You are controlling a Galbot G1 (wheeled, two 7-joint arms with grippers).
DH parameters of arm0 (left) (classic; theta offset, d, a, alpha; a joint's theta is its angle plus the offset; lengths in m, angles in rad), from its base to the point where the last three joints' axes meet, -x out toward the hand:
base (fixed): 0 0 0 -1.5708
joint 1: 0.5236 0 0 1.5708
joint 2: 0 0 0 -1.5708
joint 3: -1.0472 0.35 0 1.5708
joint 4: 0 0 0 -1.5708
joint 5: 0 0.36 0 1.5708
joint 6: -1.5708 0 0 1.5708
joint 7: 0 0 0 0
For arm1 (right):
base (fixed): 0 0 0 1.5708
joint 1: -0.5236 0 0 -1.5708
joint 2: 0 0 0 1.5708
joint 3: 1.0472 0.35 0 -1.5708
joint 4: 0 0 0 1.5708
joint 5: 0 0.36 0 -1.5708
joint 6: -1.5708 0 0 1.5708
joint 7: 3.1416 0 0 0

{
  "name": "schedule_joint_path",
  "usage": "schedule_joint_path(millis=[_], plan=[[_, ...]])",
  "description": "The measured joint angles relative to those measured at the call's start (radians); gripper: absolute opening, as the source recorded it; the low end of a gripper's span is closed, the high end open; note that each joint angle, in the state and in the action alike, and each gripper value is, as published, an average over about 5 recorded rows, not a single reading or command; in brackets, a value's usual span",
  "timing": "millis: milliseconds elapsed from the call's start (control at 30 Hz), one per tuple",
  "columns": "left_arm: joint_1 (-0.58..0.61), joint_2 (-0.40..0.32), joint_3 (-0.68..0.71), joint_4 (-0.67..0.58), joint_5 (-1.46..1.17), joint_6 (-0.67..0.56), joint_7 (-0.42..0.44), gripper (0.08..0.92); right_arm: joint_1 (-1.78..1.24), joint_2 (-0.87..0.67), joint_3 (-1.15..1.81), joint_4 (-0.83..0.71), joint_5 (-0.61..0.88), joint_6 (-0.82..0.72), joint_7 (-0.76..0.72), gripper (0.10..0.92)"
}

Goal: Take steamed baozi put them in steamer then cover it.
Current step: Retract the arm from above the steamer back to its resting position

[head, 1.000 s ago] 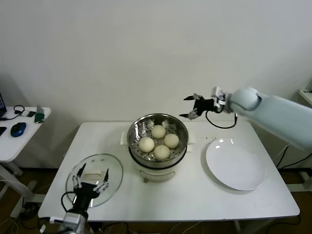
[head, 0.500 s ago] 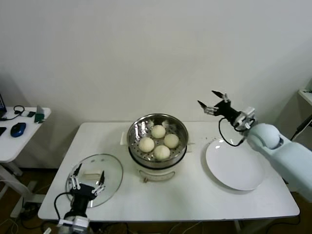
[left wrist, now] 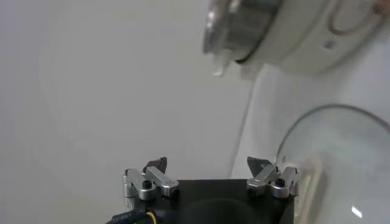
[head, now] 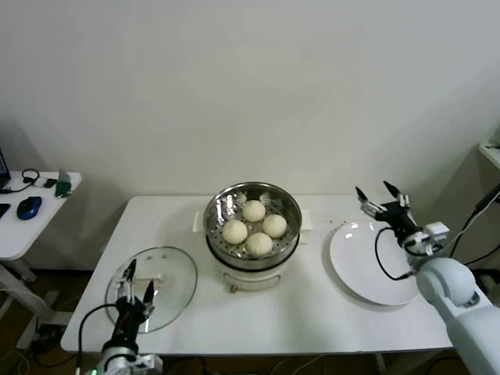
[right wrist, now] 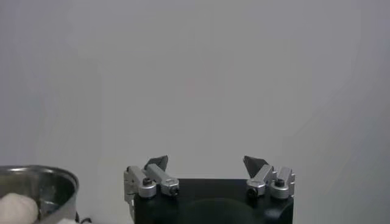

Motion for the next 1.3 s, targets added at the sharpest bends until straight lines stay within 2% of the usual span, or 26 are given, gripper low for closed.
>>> schedule_joint_path(millis=[267,533,967,1300], plan=[[-0.066,-0.008,0.022,0.142,0.184,0.003,-0.051,0.823,-0.183,0.086,0.166,0.029,-0.060,-0.002,-0.056,0.823],[-0.137,-0.010,0.013,0.275,0.260,-0.004,-0.055,0.823,-0.265,0.133,0.242,0.036,-0.103,0.006,-0.091,0.823],[-0.264,-0.018,0.001,0.429,0.271,-0.013,-0.073,0.823,-0.320,0.166,0.296,0.026,-0.159,0.023,-0.128,0.823],[-0.339,-0.004,0.010,0.498,0.237,-0.010,-0.084,0.823,-0.333,0.188,0.309,0.008,-0.194,0.037,-0.145,0.823]])
